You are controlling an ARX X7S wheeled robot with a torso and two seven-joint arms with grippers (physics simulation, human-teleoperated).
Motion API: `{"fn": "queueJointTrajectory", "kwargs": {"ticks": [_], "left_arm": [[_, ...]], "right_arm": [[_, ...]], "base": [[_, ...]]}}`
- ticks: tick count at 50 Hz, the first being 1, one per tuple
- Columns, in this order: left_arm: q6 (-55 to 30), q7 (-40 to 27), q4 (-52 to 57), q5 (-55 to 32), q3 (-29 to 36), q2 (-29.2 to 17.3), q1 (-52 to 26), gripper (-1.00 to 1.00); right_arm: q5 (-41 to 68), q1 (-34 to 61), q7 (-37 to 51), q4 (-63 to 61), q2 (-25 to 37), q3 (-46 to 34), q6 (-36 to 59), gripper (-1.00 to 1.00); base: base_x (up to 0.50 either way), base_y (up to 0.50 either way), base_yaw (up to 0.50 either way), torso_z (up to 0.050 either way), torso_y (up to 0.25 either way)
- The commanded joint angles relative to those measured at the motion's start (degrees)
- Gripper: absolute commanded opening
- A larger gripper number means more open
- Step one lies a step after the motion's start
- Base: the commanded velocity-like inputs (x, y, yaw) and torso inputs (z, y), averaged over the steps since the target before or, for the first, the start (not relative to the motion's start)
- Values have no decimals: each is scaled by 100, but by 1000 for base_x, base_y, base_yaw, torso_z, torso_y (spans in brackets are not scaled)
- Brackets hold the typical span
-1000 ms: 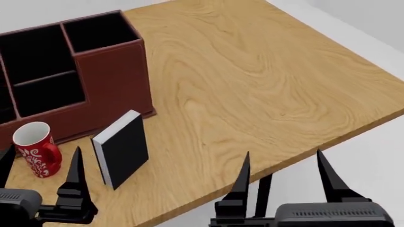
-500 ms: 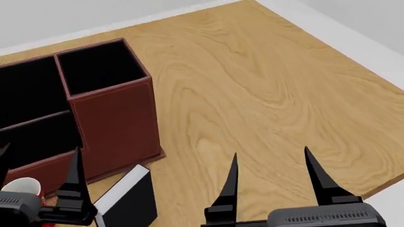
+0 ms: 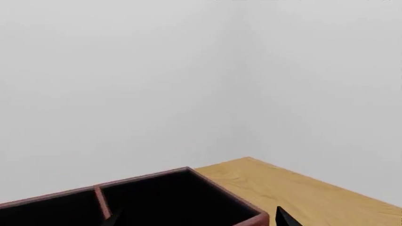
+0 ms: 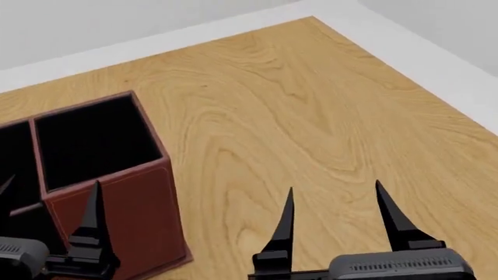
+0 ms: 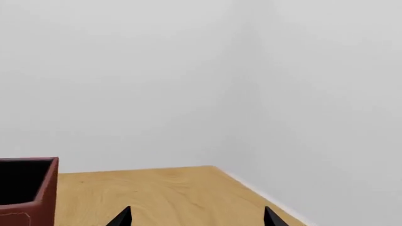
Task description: Pick up the book and place it in the right compartment of the caddy.
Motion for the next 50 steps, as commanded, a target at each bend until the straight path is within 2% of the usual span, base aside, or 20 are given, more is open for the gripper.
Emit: {"fn": "queueJointTrajectory", "kwargs": {"ticks": [1,6,39,44,46,50], "left_arm": [[-20,-30,51,-34,30,-41,10,100],[-26,-43,36,-84,21,-44,0,100],[11,-140,25,-196,63,-131,-31,100],[7,-157,52,-215,70,-148,-24,100],[9,-161,57,-215,71,-151,-21,100],[18,-173,65,-216,86,-162,-16,100]], "right_arm": [[-345,111,358,-11,-10,-118,318,100],[25,66,157,6,-38,-16,159,100],[162,1,313,-70,28,72,37,100],[61,-12,377,-88,56,-12,48,100],[-231,76,536,-180,108,-182,426,100],[-158,57,481,-144,122,-180,296,100]], "base": [[-2,-4,0,0,0],[0,0,-200,0,0],[0,0,-500,0,0],[-57,-69,1,0,0],[-5,9,0,0,0],[384,296,0,0,0]]}}
